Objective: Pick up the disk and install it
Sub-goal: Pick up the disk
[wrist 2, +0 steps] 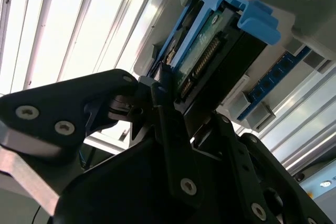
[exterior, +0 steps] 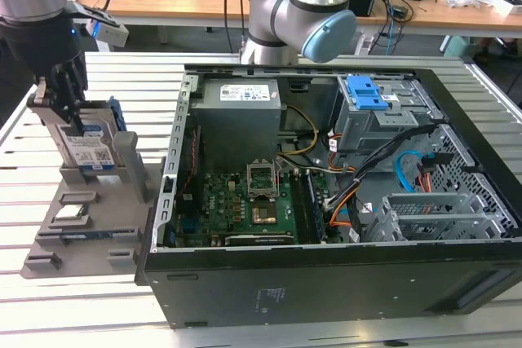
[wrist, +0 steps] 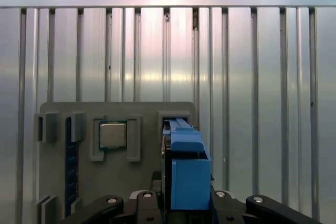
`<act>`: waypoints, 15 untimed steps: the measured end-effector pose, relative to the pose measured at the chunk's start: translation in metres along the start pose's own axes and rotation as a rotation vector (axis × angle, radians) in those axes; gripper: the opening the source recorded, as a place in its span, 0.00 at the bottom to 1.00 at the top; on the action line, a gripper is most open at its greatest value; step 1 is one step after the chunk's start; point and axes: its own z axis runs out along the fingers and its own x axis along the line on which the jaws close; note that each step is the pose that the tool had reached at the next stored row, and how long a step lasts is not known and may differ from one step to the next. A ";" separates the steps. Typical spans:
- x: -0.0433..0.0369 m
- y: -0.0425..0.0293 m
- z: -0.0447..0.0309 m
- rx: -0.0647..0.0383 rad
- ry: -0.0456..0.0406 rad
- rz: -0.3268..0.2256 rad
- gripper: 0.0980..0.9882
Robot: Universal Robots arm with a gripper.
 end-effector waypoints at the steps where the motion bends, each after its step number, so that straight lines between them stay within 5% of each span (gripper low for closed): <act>1: 0.0000 0.0001 -0.0018 0.000 0.0000 0.000 0.30; 15: 0.0005 0.0000 -0.0157 0.000 0.0000 0.000 0.30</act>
